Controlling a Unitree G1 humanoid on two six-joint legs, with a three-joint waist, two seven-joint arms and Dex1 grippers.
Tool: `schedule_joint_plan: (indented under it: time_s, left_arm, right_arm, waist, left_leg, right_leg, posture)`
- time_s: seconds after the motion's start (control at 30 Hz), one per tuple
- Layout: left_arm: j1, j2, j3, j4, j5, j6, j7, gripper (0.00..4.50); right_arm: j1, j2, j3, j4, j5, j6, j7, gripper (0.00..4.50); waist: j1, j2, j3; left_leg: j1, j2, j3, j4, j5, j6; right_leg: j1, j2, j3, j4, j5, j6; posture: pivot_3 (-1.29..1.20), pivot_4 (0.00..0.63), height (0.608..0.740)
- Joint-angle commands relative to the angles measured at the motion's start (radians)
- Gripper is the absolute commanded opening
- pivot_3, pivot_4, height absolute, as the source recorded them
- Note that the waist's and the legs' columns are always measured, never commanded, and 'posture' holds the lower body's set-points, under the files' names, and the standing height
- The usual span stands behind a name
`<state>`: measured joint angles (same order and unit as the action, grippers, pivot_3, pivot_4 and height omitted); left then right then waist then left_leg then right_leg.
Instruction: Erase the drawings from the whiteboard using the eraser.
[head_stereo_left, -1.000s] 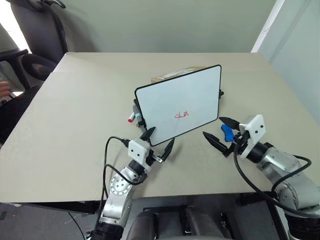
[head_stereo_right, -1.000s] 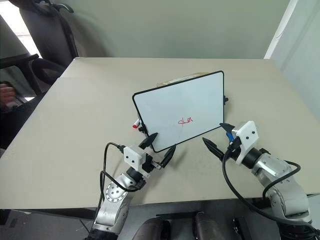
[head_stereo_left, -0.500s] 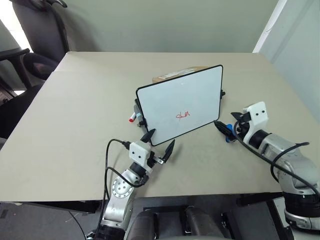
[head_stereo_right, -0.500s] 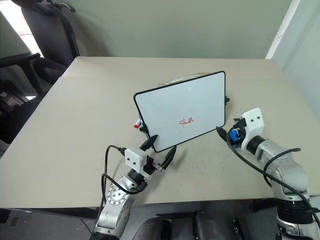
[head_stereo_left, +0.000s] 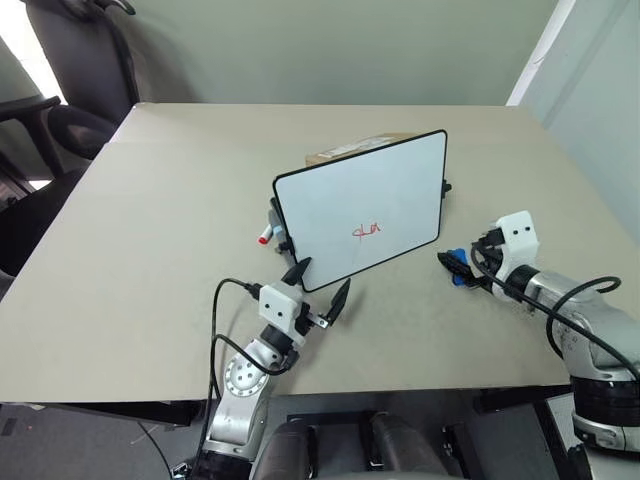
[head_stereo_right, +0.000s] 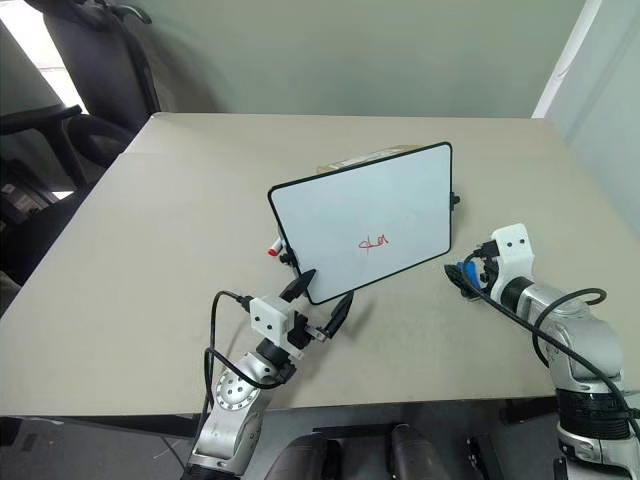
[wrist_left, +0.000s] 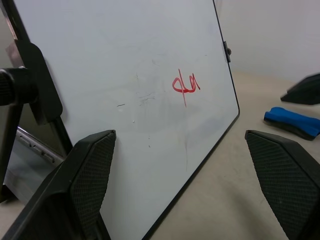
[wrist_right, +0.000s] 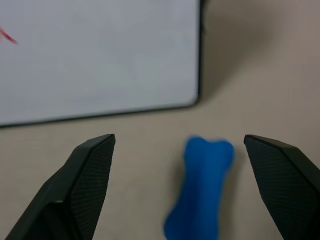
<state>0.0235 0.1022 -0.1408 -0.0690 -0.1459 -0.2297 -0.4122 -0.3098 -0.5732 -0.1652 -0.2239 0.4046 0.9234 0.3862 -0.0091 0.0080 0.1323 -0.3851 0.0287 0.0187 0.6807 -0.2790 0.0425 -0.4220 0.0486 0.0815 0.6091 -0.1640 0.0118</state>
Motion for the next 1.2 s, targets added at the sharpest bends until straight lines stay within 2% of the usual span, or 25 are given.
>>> schedule_joint_plan:
  time_s: [0.03, 0.47, 0.57, 0.7, 0.8, 0.9, 1.03, 1.2]
  left_arm:
    - [-0.006, -0.003, -0.014, -0.024, 0.004, -0.014, -0.002, 4.50]
    - [0.006, 0.001, -0.002, -0.039, -0.003, -0.008, 0.000, 4.50]
    - [0.007, 0.004, 0.001, -0.040, -0.006, -0.007, 0.000, 4.50]
    - [0.007, 0.009, 0.002, -0.042, -0.012, -0.005, -0.004, 4.50]
    - [0.007, 0.011, 0.001, -0.042, -0.015, -0.005, -0.005, 4.50]
    - [0.006, 0.012, 0.001, -0.041, -0.018, -0.005, -0.005, 4.50]
    - [0.006, 0.013, 0.001, -0.042, -0.019, -0.003, -0.004, 4.50]
    - [0.006, 0.015, 0.005, -0.042, -0.019, -0.004, 0.001, 4.50]
  right_arm:
    - [-0.034, -0.003, 0.000, 0.017, -0.022, 0.020, -0.026, 4.37]
    - [-0.063, 0.000, 0.055, 0.078, -0.068, 0.063, -0.031, 4.37]
    - [-0.063, 0.000, 0.062, 0.081, -0.072, 0.071, -0.034, 3.81]
    - [-0.060, 0.000, 0.063, 0.073, -0.075, 0.078, -0.031, 2.48]
    - [-0.052, -0.004, 0.060, 0.060, -0.078, 0.084, -0.027, 1.31]
    - [-0.046, -0.004, 0.040, 0.016, -0.064, 0.067, -0.016, 0.55]
    - [-0.059, 0.014, 0.015, -0.123, 0.017, 0.041, 0.044, 0.49]
    - [-0.133, 0.068, 0.080, -0.231, 0.088, 0.054, 0.074, 0.49]
  waist:
    - [0.000, 0.000, 0.000]
    - [0.001, 0.000, 0.000]
    - [0.001, 0.000, 0.000]
    - [0.001, 0.000, 0.000]
    - [0.001, 0.000, 0.000]
    - [0.001, 0.000, 0.000]
    - [0.000, 0.000, 0.000]
    - [-0.004, 0.000, 0.000]
  left_leg:
    - [0.000, 0.000, 0.000, 0.000, 0.000, 0.000]
    - [0.000, 0.000, 0.000, 0.000, 0.000, 0.000]
    - [0.000, 0.000, 0.000, 0.000, 0.000, 0.000]
    - [0.000, 0.000, 0.000, 0.000, 0.000, 0.000]
    - [0.000, 0.000, 0.000, 0.000, 0.000, 0.000]
    - [0.000, 0.000, 0.000, 0.000, 0.000, 0.000]
    - [-0.001, 0.000, 0.000, 0.000, 0.000, 0.000]
    - [-0.001, 0.000, 0.001, 0.000, 0.000, 0.000]
  right_leg:
    - [0.000, 0.000, 0.000, 0.000, 0.000, 0.000]
    - [-0.001, 0.000, 0.000, 0.001, 0.000, 0.000]
    - [-0.001, 0.000, 0.000, 0.001, 0.000, 0.000]
    - [-0.001, 0.000, 0.000, 0.001, 0.000, 0.000]
    - [-0.001, 0.000, 0.000, 0.001, 0.000, 0.000]
    - [-0.001, 0.000, 0.000, 0.001, 0.000, 0.000]
    - [-0.002, 0.000, 0.000, 0.001, 0.000, 0.000]
    - [-0.002, 0.000, 0.000, 0.001, 0.000, -0.001]
  posture:
    - [0.00, 0.150, 0.740]
    - [0.00, 0.150, 0.740]
    - [0.00, 0.150, 0.740]
    - [0.00, 0.150, 0.740]
    - [0.00, 0.150, 0.740]
    - [0.00, 0.150, 0.740]
    - [0.00, 0.150, 0.740]
    - [0.00, 0.150, 0.740]
